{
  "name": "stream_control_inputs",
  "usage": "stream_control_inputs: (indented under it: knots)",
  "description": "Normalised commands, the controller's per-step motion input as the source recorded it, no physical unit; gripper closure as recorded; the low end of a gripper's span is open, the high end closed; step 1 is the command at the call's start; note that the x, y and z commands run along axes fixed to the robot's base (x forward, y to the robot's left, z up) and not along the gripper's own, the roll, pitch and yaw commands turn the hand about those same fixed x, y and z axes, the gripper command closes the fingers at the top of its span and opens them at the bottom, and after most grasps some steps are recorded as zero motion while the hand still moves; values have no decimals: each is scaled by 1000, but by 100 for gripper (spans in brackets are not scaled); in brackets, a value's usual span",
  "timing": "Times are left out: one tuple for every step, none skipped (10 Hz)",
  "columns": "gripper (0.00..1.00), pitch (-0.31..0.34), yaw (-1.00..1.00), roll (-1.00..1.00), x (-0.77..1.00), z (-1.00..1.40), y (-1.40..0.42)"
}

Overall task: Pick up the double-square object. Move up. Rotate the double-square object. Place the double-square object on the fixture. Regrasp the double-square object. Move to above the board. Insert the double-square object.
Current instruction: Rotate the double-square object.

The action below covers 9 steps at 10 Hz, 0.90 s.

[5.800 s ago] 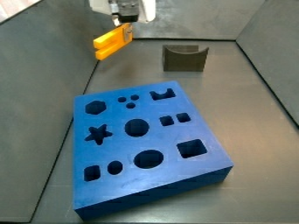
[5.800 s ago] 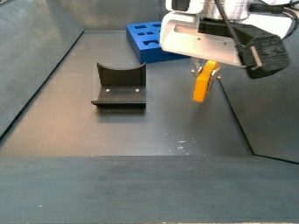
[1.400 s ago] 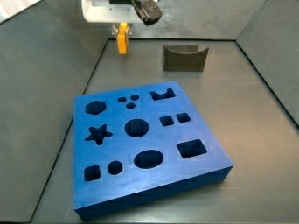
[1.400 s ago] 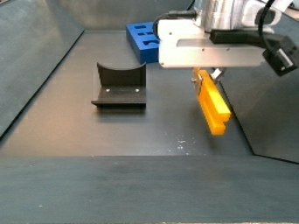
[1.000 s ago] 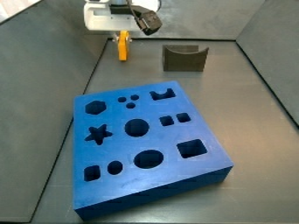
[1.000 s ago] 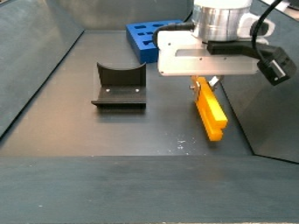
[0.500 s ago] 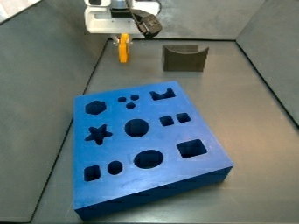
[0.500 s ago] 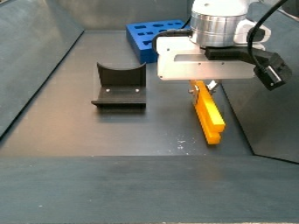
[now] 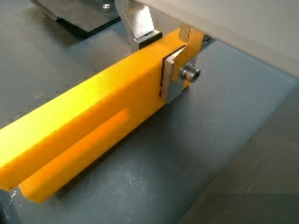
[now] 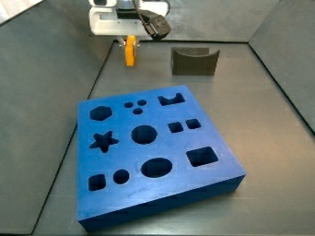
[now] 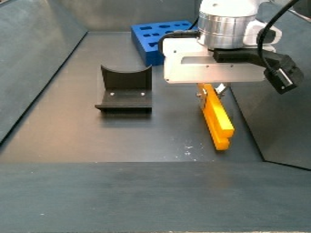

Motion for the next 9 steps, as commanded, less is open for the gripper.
stream_control_inputs:
  knots:
    - [100, -41, 14, -87, 27, -299, 7]
    - [100, -41, 14, -87, 27, -299, 7]
    - [0, 0, 0, 0, 0, 0, 0]
    - [0, 0, 0, 0, 0, 1000, 0]
    - [0, 18, -1, 0, -13, 1000, 0]
    - [0, 34, -4, 4, -20, 1000, 2]
    - [0, 67, -17, 20, -14, 1000, 7]
    - [0, 74, -22, 27, -15, 1000, 8]
    - [0, 77, -27, 45, -21, 1000, 11]
